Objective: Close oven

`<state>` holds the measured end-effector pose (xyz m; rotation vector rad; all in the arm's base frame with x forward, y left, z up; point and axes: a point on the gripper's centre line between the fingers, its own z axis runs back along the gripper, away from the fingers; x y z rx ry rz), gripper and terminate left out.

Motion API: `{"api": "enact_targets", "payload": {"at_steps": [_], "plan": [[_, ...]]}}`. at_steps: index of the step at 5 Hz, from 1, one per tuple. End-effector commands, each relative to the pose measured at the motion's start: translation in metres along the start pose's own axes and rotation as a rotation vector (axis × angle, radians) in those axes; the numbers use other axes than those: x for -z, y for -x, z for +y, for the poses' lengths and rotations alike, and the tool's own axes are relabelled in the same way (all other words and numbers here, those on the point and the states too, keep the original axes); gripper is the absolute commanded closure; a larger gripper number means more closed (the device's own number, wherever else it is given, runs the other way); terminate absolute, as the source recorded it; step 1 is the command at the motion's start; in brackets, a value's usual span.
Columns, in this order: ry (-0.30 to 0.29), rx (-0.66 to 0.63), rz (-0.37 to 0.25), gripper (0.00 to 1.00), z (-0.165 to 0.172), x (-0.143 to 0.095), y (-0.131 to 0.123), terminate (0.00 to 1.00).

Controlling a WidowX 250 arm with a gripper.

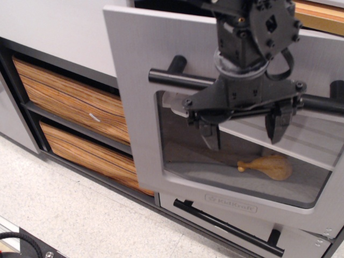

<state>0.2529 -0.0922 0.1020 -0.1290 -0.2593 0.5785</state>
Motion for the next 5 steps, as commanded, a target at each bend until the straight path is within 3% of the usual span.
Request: {"api": "enact_targets", "payload": {"at_steps": [1, 2, 3, 4, 5], "plan": [[0.030, -0.044, -0.047, 0.00, -0.014, -0.015, -0.031, 0.00], [0.034, -0.057, -0.060, 0.00, -0.014, -0.016, -0.037, 0.00], [-0.018, 0.010, 0.000, 0.00, -0.004, -0.024, -0.026, 0.00], [-0.018, 0.010, 0.000, 0.00, -0.004, -0.024, -0.026, 0.00], [-0.018, 0.010, 0.000, 0.00, -0.004, -0.024, -0.026, 1.00]]}}
